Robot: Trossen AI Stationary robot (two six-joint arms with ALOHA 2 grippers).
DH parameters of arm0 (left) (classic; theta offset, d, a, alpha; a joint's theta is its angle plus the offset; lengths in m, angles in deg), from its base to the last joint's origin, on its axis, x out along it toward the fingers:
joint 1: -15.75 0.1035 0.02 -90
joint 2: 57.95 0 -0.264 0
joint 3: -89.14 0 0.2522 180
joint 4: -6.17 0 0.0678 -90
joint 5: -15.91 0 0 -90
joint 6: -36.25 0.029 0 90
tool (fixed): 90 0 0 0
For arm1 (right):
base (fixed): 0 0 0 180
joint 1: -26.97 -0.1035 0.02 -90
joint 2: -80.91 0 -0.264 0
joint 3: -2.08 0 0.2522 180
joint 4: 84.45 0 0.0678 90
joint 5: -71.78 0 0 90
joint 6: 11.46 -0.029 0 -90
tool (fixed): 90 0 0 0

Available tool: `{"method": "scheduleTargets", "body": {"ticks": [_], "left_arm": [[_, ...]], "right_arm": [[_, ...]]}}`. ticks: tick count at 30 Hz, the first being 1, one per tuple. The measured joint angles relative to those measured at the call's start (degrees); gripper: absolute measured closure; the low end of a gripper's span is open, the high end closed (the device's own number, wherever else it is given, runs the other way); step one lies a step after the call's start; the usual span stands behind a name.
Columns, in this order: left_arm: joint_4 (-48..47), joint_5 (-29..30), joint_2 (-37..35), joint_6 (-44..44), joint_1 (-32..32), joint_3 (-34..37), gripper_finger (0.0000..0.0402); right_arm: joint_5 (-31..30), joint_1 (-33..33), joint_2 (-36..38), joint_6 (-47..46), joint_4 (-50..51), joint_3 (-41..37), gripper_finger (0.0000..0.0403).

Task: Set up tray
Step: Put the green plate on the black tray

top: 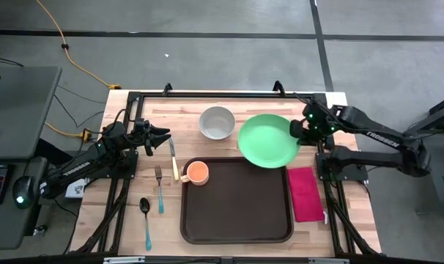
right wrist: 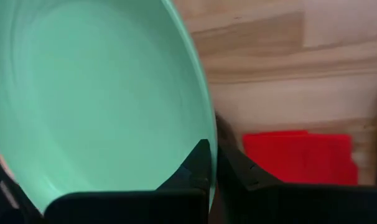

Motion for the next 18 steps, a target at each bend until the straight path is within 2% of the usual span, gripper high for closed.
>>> {"method": "scheduleTargets", "body": {"ticks": [10,18], "left_arm": [[0.0,0.0,-0.01,0.02,0.0,0.0,0.019],[0.0,0.0,0.0,0.04,0.0,0.0,0.019]], "right_arm": [[-3.76,-12.62,-1.28,-11.18,-4.18,0.0,0.0403],[-3.57,-19.89,-5.48,-16.14,-9.43,0.02,0.0403]]}}
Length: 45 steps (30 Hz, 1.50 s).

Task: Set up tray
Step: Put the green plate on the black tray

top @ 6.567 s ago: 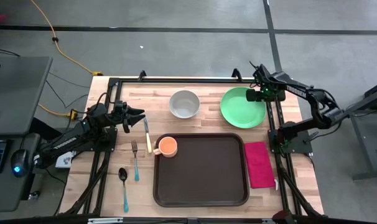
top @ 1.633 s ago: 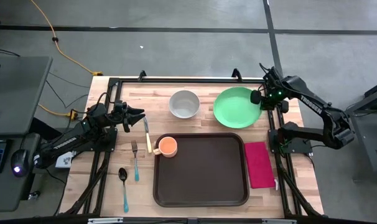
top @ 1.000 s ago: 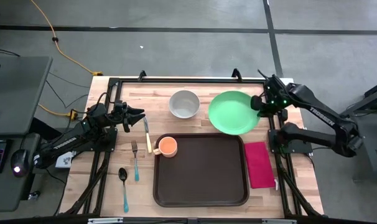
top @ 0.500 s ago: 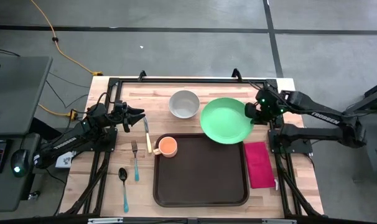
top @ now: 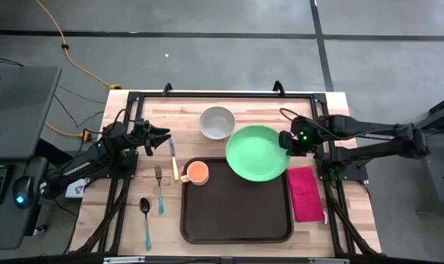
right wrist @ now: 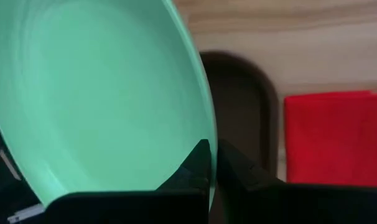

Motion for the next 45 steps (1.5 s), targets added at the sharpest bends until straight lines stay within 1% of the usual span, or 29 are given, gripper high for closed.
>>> {"method": "scheduleTargets", "body": {"ticks": [9,18,23,32,39,45], "left_arm": [[0.0,0.02,0.01,0.02,0.0,0.0,0.019],[0.0,0.02,0.0,0.09,0.0,0.0,0.019],[0.0,0.04,0.01,0.08,0.0,0.0,0.019],[0.0,0.04,-0.01,0.07,0.0,0.0,0.019],[-0.02,0.04,-0.01,0.07,0.0,0.0,0.019],[0.0,0.04,0.0,0.07,0.0,0.0,0.019]], "right_arm": [[4.3,-6.87,-3.56,-4.27,-2.56,0.0,0.0403],[5.14,-12.81,-6.12,-9.55,-5.53,0.0,0.0403],[3.52,-15.03,-9.0,-10.34,-8.78,0.0,0.0403],[2.67,-18.2,-15.38,-7.48,-13.5,0.0,0.0403],[-0.18,-20.32,-16.43,-7.26,-14.3,0.0,0.0403],[-2.93,-20.66,-16.69,-7.05,-15.12,0.0,0.0403]]}}
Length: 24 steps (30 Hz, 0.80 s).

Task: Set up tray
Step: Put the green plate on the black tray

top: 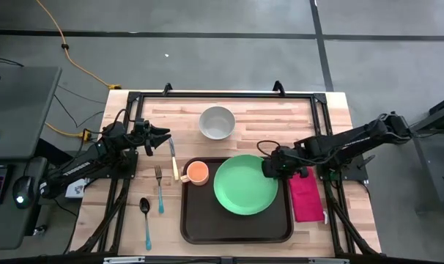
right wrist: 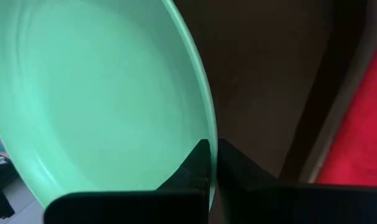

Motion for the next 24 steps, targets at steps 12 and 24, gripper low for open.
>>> {"method": "scheduleTargets", "body": {"ticks": [12,24], "left_arm": [[0.0,0.02,0.01,-0.11,0.0,0.0,0.019],[-0.01,0.26,0.01,-0.09,0.0,0.0,0.019]], "right_arm": [[3.13,-0.02,-6.87,5.6,-7.12,0.0,0.0403],[4.1,-1.05,-11.47,9.07,-10.17,0.0,0.0403]]}}
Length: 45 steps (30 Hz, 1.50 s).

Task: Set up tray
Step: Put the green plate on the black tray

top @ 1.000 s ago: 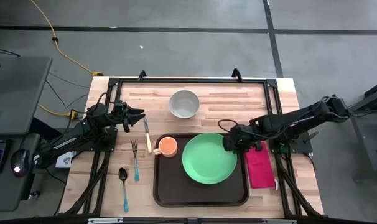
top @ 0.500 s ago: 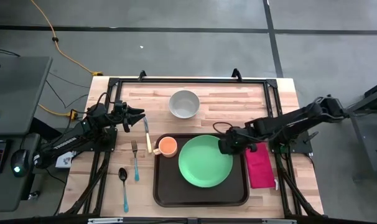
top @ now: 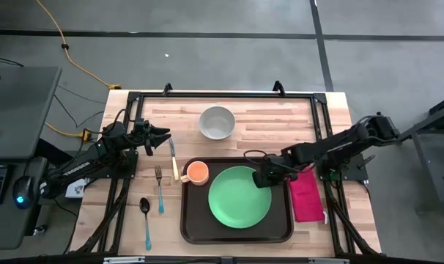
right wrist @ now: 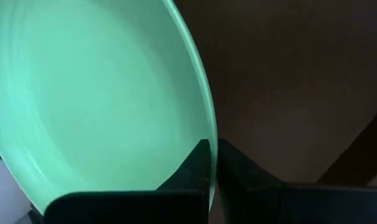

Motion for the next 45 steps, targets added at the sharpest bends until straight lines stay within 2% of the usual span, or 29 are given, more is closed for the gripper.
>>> {"method": "scheduleTargets", "body": {"ticks": [9,22,30,45], "left_arm": [[-0.01,0.31,-0.02,0.02,0.0,0.0,0.019],[-0.01,0.46,0.0,-0.02,0.0,0.0,0.019],[-0.01,0.42,-0.02,-0.07,0.0,0.0,0.019],[0.06,-0.43,-0.02,-0.09,0.0,0.0,0.019]], "right_arm": [[-1.62,-0.37,-0.58,1.35,-1.29,0.0,0.0403],[-0.41,-0.37,-0.64,3.04,-2.43,0.0,0.0403],[0.95,-0.37,-4.8,3.1,-7.55,0.0,0.0403],[0.39,-0.24,-5.42,2.56,-9.17,0.0,0.0403]]}}
